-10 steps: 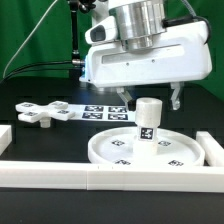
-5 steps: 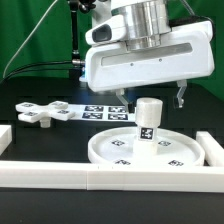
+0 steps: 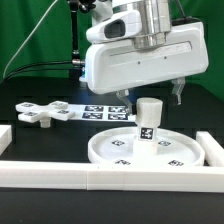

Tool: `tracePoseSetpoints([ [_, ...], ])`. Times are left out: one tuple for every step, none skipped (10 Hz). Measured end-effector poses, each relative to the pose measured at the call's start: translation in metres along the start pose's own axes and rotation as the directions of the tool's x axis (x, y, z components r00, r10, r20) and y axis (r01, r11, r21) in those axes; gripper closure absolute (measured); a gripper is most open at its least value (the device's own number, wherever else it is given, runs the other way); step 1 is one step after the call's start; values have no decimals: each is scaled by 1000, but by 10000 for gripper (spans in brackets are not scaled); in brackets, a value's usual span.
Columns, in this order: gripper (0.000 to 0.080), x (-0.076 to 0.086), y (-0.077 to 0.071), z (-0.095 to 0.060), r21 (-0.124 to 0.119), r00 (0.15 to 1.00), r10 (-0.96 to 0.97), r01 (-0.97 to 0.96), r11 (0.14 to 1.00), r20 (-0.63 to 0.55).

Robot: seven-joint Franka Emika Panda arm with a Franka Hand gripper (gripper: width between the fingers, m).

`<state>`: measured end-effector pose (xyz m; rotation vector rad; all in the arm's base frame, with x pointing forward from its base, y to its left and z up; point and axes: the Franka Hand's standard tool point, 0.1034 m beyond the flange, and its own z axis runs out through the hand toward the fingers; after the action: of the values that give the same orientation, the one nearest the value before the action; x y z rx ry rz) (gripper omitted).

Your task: Assemble round table

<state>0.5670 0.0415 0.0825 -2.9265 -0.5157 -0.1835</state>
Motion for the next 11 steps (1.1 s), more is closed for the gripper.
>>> tracePoseSetpoints([
  [151, 0, 0, 0, 0, 997, -73, 73, 997, 0],
  [151, 0, 0, 0, 0, 988, -152, 152, 988, 1],
  [151, -1, 1, 1, 0, 973, -230, 230, 973, 2],
  [151, -1, 2, 1, -3, 949, -315, 315, 949, 5],
  [151, 0, 3, 0, -9, 919, -393, 393, 919, 12],
  [151, 0, 4, 0, -16, 892, -452, 452, 892, 18],
  [151, 1, 3, 0, -20, 870, -492, 492, 870, 24],
  [151, 0, 4, 0, -20, 827, -562, 562, 827, 30],
  [151, -1, 5, 0, -18, 796, -604, 605, 796, 32],
  [151, -1, 5, 1, -16, 781, -624, 625, 781, 33],
  [151, -1, 5, 1, -13, 735, -677, 678, 735, 36],
])
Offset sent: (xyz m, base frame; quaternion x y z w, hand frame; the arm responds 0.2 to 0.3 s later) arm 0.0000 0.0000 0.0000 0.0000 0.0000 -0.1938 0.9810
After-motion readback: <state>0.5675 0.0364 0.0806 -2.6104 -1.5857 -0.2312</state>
